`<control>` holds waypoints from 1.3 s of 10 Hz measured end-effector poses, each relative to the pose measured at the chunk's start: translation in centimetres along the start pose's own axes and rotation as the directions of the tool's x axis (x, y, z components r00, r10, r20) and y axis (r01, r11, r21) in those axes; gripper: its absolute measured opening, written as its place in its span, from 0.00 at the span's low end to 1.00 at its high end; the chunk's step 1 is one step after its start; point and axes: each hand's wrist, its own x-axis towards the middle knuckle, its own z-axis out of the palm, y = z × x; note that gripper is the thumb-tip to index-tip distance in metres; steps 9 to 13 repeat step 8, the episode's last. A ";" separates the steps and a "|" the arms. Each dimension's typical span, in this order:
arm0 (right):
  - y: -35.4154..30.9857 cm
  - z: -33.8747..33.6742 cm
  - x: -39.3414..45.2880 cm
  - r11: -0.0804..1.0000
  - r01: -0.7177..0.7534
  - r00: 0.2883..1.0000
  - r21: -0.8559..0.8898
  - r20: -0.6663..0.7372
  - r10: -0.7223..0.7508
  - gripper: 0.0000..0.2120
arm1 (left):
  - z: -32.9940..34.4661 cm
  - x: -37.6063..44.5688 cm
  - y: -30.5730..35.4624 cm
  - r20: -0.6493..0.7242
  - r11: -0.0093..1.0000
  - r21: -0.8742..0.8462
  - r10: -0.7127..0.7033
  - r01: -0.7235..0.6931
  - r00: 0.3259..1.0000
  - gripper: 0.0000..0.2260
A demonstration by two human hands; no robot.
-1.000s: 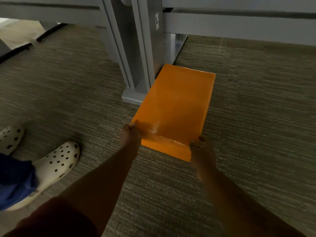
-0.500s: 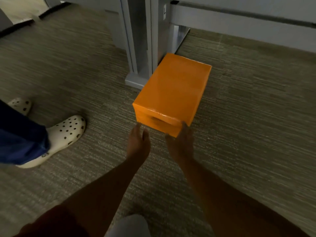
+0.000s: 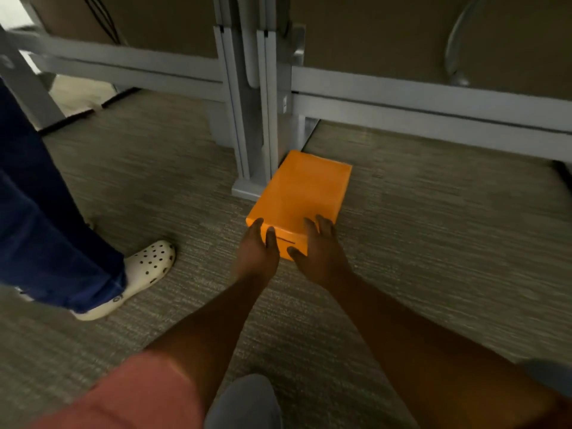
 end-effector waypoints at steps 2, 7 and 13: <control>0.5 -7.6 -1.5 0.998 0.027 0.994 -0.051 -0.105 -0.032 0.40 | -1.2 -0.9 8.2 -0.030 0.979 -0.076 0.188 -0.190 0.982 0.22; -3.8 -26.9 -7.0 0.938 0.164 0.985 -0.304 0.008 -0.170 0.36 | -10.0 -3.1 23.9 -0.007 0.925 0.128 0.363 -0.359 0.932 0.20; -6.0 -29.9 -8.8 0.906 0.190 0.982 -0.378 0.065 -0.179 0.35 | -12.8 -5.2 25.7 0.034 0.930 0.127 0.342 -0.344 0.939 0.22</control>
